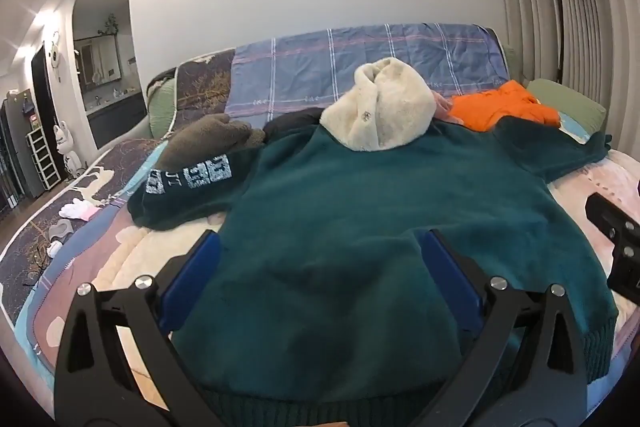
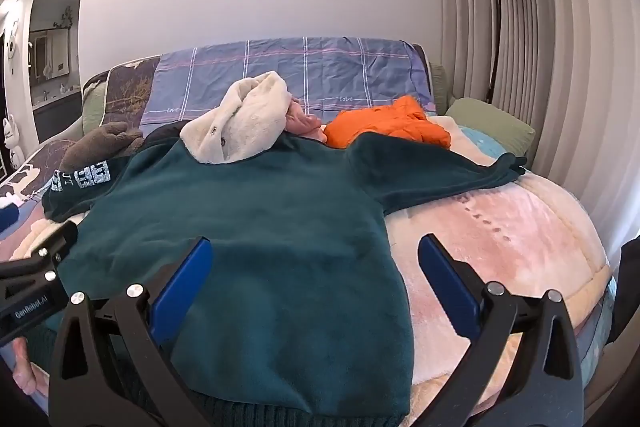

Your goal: Fold large clothes

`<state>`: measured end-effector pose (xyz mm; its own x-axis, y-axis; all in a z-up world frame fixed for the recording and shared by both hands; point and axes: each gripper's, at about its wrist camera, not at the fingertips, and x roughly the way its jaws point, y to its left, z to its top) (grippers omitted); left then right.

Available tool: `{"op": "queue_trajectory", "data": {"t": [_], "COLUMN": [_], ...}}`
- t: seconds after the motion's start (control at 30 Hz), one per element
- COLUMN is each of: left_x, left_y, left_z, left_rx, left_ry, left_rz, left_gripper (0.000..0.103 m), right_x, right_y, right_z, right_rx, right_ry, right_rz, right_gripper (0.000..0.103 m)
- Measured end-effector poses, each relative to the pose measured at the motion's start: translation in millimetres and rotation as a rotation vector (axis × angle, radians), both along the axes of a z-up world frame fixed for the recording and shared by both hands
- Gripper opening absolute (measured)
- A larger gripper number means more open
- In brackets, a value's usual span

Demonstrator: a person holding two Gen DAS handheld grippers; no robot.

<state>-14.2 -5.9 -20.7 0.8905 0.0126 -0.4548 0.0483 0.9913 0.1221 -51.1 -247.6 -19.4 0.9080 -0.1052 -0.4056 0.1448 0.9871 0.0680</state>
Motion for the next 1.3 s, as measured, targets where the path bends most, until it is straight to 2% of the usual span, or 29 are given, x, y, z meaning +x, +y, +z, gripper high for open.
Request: {"op": "queue_trajectory", "data": {"t": [0.17,0.53,0.67,0.83,0.93,1.13,1.2,1.3], "left_x": [-2.9,-11.0,-12.0,-15.3,-18.5,-28.6,-25.4,-14.1], "left_y": [-3.1,2.2,2.1,1.3,1.9,6.4,7.5,11.7], "left_z": [9.5,6.9,5.1,4.1,5.7,11.8,11.9,8.0], "left_rx": [0.002,-0.002,-0.002,0.013,0.004,-0.018,-0.023,-0.044], "left_ry": [0.005,0.006,0.027,0.015,-0.007,-0.126,-0.104,-0.006], "left_rz": [-0.007,-0.013,-0.048,-0.065,-0.088,-0.084,-0.090,-0.100], "left_gripper": [0.101,0.101,0.101,0.101,0.101,0.101,0.101,0.101], "right_x": [-2.8,-6.5,-6.6,-7.4,-8.7,-10.9,-11.1,-11.5], "right_y": [1.2,4.4,4.7,3.7,6.3,8.7,9.5,9.8], "right_z": [4.6,5.0,5.2,5.4,6.4,8.7,9.0,8.9], "right_rx": [-0.013,-0.008,-0.007,-0.008,-0.013,-0.012,-0.012,-0.012], "right_ry": [0.004,-0.018,-0.022,-0.028,-0.036,-0.051,-0.050,-0.046], "right_rz": [0.014,0.028,0.027,0.029,0.028,0.018,0.018,0.021], "right_gripper": [0.102,0.102,0.102,0.102,0.102,0.102,0.102,0.102]}}
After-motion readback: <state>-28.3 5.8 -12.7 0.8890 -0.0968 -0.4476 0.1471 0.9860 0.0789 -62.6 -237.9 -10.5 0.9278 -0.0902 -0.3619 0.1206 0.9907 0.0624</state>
